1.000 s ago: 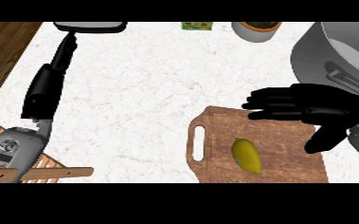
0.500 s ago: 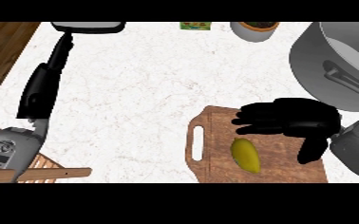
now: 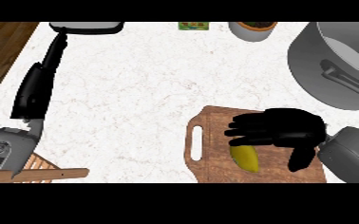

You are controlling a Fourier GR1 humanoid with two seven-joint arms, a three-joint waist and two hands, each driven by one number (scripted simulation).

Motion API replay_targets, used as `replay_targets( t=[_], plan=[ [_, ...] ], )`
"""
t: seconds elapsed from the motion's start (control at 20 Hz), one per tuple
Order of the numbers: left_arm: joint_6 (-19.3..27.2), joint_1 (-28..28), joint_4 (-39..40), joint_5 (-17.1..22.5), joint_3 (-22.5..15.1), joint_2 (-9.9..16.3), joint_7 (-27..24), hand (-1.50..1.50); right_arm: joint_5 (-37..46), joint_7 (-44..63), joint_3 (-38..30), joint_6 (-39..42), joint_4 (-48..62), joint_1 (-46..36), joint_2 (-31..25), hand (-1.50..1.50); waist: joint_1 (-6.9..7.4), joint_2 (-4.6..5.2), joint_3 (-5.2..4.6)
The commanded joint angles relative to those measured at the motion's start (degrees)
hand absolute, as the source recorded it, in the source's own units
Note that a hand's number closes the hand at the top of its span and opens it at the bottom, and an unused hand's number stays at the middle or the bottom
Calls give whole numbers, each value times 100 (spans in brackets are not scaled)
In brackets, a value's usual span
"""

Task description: Pick the lemon from the cutting board and place it in the pot

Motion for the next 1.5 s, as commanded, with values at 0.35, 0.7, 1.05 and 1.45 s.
replay_targets(
  t=[0.35,0.7,1.05,1.45],
  plan=[
    [87,62,-145,1214,457,-1179,120,0,572,449,289,-360,357,101,542,-150,-15,-2,30],
    [112,31,-173,1028,513,-1202,236,0,709,406,417,-478,422,139,781,-150,-28,-27,19],
    [159,18,-262,750,337,-1223,352,0,923,178,706,-589,548,166,1041,150,17,10,10],
    [235,113,-264,414,257,-1221,456,0,1164,-38,918,-1003,362,216,1369,150,-29,-17,-17]
  ],
)
